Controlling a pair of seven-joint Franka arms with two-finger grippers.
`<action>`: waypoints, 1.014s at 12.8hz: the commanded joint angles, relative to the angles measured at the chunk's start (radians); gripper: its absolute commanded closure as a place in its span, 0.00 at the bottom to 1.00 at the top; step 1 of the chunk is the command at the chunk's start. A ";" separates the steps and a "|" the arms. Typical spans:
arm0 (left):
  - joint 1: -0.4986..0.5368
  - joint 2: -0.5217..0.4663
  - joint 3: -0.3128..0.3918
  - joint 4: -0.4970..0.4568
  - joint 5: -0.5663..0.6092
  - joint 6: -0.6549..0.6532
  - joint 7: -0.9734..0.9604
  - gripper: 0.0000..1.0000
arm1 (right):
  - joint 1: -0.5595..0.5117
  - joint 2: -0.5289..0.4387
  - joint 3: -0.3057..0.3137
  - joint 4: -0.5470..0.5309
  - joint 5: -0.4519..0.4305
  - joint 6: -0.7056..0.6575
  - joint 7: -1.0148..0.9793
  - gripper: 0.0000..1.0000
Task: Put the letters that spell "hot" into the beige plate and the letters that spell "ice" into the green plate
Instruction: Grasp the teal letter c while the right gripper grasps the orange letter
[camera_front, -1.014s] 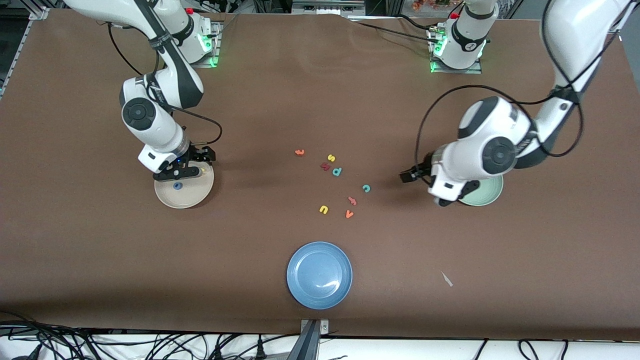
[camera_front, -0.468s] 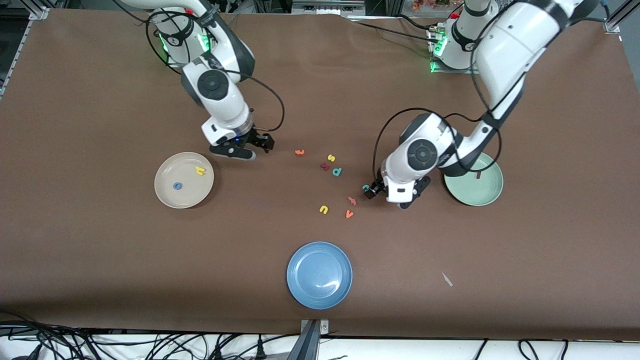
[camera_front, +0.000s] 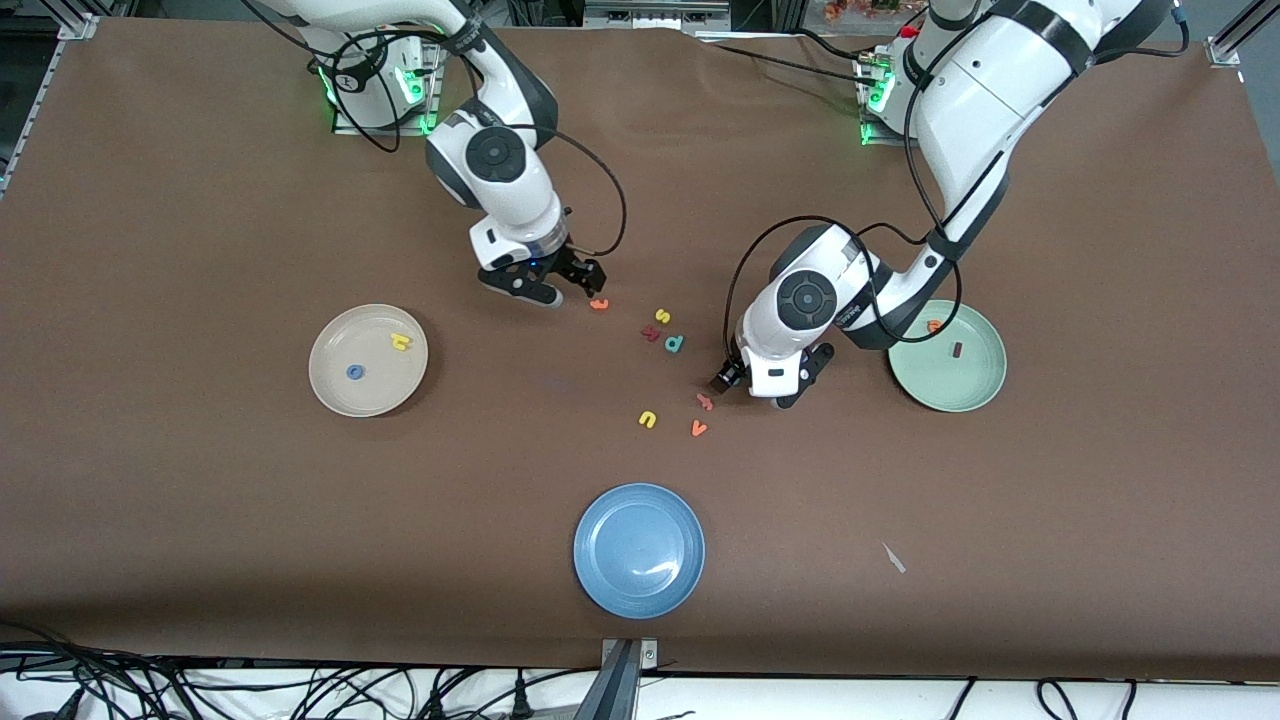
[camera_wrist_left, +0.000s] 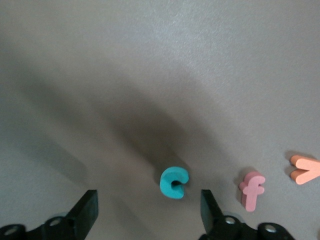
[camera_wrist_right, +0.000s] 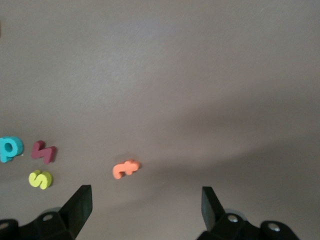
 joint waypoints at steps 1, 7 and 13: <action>-0.023 0.020 0.017 0.021 0.028 0.015 -0.025 0.30 | 0.060 0.079 -0.035 0.076 -0.109 0.004 0.145 0.04; -0.029 0.034 0.018 0.027 0.030 0.016 -0.025 0.52 | 0.120 0.160 -0.058 0.118 -0.252 0.006 0.301 0.07; -0.024 0.023 0.025 0.027 0.053 0.012 -0.014 1.00 | 0.156 0.205 -0.086 0.164 -0.299 0.003 0.356 0.12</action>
